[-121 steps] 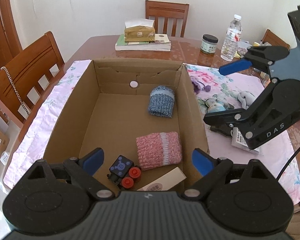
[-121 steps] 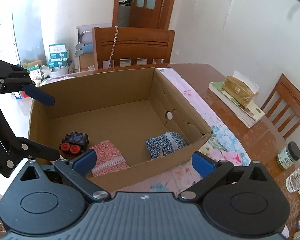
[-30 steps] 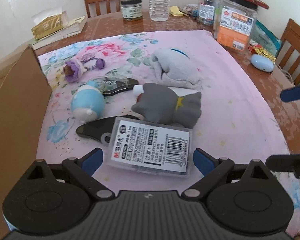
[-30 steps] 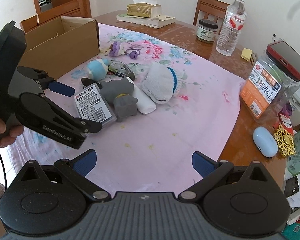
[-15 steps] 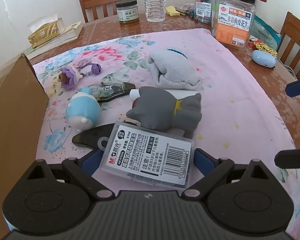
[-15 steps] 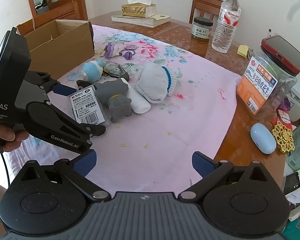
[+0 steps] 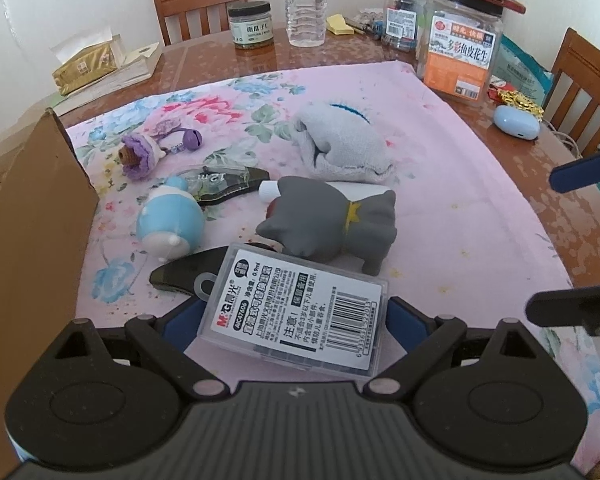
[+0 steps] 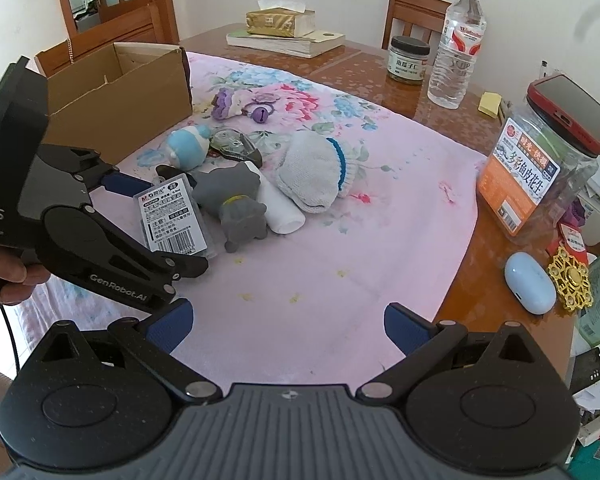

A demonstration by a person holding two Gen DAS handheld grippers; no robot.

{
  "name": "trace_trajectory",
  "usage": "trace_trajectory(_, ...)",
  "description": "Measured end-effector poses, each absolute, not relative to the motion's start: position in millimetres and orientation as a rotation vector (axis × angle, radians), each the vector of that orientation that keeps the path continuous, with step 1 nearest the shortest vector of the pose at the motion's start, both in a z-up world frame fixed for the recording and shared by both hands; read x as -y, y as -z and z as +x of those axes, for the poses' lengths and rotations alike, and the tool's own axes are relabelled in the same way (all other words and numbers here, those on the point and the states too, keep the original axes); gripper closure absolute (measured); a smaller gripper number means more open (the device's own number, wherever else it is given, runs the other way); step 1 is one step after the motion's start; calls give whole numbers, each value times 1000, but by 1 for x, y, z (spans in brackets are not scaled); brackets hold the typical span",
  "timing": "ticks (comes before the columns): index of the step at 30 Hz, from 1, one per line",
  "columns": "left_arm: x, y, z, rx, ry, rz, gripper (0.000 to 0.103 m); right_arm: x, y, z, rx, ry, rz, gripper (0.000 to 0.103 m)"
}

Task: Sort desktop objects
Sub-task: 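Grasp the clear M&G card package with the left tool and lift it, then grasp the grey cat plush with the right tool while the left tool holds the package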

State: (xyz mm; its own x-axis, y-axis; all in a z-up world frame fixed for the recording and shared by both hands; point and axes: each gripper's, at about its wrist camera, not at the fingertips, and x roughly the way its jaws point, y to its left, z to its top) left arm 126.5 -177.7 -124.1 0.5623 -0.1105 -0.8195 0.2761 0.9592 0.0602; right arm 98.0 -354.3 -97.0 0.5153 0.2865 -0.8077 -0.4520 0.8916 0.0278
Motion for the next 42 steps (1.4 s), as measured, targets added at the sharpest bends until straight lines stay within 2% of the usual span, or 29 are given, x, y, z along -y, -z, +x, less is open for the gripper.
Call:
trace_trajectory(18,141,78,105,-921,225,162,8,329,90,131,-886,-489,-265,0)
trace_trajectory(29,119,45,97,-891,215,170,8,313,90,159,-895,-451,-197,0)
trace_trajectory(42,94,31,92,-890,186,203,8,285,90,195,-894,-378,-165,0)
